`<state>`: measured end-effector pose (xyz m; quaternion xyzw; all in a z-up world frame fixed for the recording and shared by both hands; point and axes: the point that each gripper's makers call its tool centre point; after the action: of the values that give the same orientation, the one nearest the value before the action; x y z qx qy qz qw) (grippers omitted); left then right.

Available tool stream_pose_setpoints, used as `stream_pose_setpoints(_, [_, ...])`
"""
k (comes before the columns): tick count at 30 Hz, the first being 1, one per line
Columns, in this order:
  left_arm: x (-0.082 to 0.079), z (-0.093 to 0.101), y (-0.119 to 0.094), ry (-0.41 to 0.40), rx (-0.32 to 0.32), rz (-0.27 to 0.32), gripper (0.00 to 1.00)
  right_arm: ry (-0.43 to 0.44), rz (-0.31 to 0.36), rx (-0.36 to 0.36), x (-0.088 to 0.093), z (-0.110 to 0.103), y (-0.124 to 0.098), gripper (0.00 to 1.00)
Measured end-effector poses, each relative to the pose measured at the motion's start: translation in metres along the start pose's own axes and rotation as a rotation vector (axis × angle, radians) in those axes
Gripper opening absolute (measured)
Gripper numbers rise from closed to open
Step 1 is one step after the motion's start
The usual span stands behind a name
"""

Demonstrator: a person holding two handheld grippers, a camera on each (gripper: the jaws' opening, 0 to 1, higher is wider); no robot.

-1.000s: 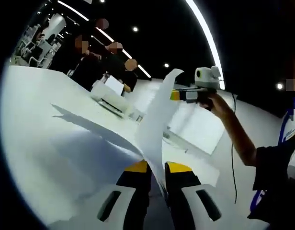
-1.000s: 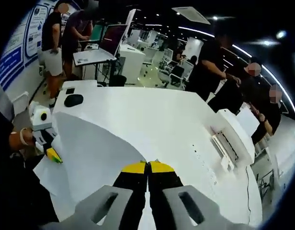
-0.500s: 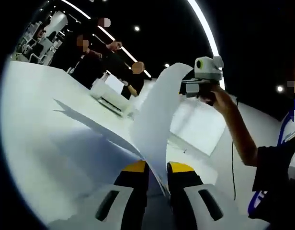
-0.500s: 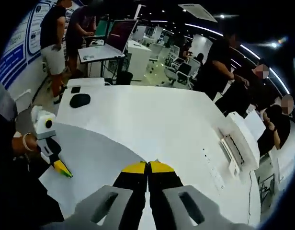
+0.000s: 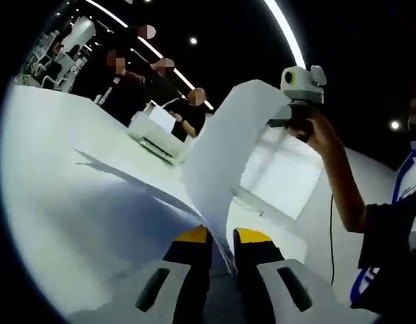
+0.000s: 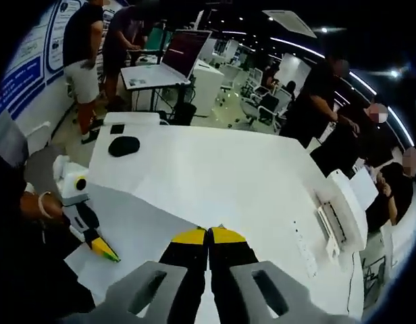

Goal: Organize the stack of printing papers by aligning and flattening the scattered papers on the table

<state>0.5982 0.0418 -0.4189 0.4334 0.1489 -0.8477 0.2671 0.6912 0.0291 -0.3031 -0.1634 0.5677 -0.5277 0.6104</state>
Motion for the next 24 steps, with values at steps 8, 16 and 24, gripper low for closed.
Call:
stream_pose_setpoints(8, [-0.005, 0.0, -0.003, -0.025, 0.009, 0.038, 0.06, -0.057, 0.106, -0.003, -0.008, 0.001, -0.004, 0.0])
stream_pose_setpoints(16, [-0.006, 0.003, -0.004, -0.008, 0.012, 0.043, 0.06, -0.164, 0.242, 0.092, 0.019, 0.021, -0.022, 0.23])
stream_pose_setpoints(24, [-0.006, 0.002, -0.003, -0.004, 0.011, 0.044, 0.06, 0.138, 0.293, 0.024, 0.085, 0.077, -0.013, 0.21])
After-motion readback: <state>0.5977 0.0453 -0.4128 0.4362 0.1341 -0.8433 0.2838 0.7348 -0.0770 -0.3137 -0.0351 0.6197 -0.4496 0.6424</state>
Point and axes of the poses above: the point that each gripper's makers call its tool centre point, and the gripper's own axes: y roughly forward along the fingers, z roughly to its right, x roughly out of its underside, and after that the axes turned 9 degrees about -z, right-handed
